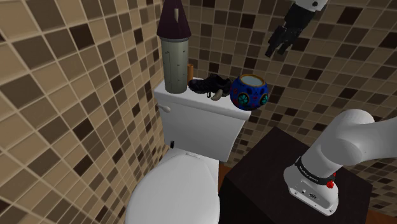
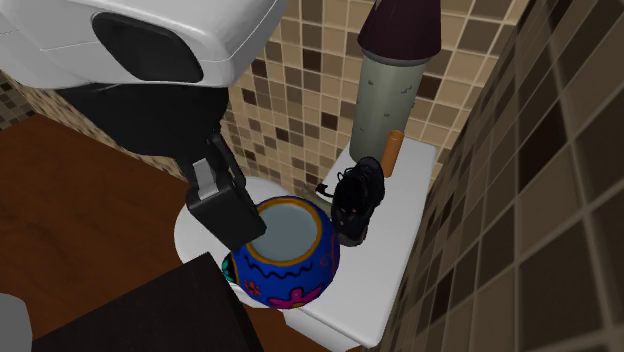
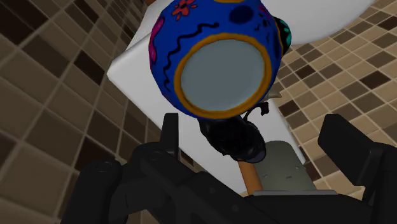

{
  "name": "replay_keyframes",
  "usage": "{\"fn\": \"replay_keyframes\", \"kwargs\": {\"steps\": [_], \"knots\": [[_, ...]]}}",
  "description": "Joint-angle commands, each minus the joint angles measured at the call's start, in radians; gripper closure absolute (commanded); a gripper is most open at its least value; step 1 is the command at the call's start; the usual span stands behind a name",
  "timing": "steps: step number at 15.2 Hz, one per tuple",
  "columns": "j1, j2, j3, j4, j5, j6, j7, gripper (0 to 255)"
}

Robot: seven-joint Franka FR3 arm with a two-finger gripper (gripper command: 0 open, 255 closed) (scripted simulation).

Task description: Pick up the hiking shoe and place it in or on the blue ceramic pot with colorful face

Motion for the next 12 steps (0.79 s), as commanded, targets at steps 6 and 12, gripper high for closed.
{"fn": "replay_keyframes", "kwargs": {"steps": [6,12], "knots": [[-0.002,0.169,0.049,0.030,0.035,0.103,0.100,0],[-0.007,0.393,0.097,0.110,0.062,0.204,0.214,0]]}}
